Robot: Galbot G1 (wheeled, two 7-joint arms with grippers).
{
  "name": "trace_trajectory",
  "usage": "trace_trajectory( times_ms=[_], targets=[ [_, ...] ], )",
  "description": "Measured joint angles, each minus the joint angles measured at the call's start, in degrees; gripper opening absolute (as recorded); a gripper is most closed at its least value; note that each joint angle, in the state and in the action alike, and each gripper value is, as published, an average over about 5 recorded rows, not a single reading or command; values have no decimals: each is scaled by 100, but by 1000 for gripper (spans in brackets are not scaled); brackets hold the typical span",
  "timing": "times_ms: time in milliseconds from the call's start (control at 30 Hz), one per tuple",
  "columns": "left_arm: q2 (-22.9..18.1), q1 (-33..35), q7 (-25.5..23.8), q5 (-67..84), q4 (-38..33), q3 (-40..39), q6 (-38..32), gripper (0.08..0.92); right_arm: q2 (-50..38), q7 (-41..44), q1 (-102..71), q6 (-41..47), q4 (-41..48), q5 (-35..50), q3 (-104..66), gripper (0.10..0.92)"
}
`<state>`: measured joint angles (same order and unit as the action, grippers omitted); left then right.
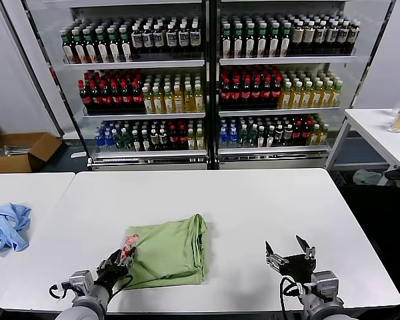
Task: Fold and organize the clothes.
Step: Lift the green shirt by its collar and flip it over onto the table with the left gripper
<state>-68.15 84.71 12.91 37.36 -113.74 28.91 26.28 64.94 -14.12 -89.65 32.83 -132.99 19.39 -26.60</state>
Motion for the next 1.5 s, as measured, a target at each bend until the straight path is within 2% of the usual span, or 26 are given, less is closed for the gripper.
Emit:
trace_trajectory(
  times_ms=[333, 467, 667, 1000, 1133, 1300, 1500],
  targets=[
    [-49, 67, -216, 83, 119, 16, -143, 172, -35, -6, 10, -23, 19, 9, -27, 823],
    [30, 148, -349, 151, 46, 151, -189, 102, -77, -5, 18, -20, 19, 30, -40, 823],
    [307, 270, -520, 496, -218, 774, -80, 98, -123, 1, 50, -19, 51, 85, -80, 823],
    [1172, 536, -590, 2002, -300, 2682, 367, 97, -189, 34, 131, -35, 142, 197, -160, 823],
    [1406, 552, -552, 2429, -347, 3129, 459, 97, -215, 31, 132, -33, 137, 214, -184, 823],
    [1327, 409, -374, 2624, -714, 3009, 536, 97, -223, 16, 92, -22, 99, 219, -241, 823],
    [645, 224, -231, 2120, -1321, 1812, 591, 97, -222, 4, 16, -3, 43, 219, -341, 823]
  ],
)
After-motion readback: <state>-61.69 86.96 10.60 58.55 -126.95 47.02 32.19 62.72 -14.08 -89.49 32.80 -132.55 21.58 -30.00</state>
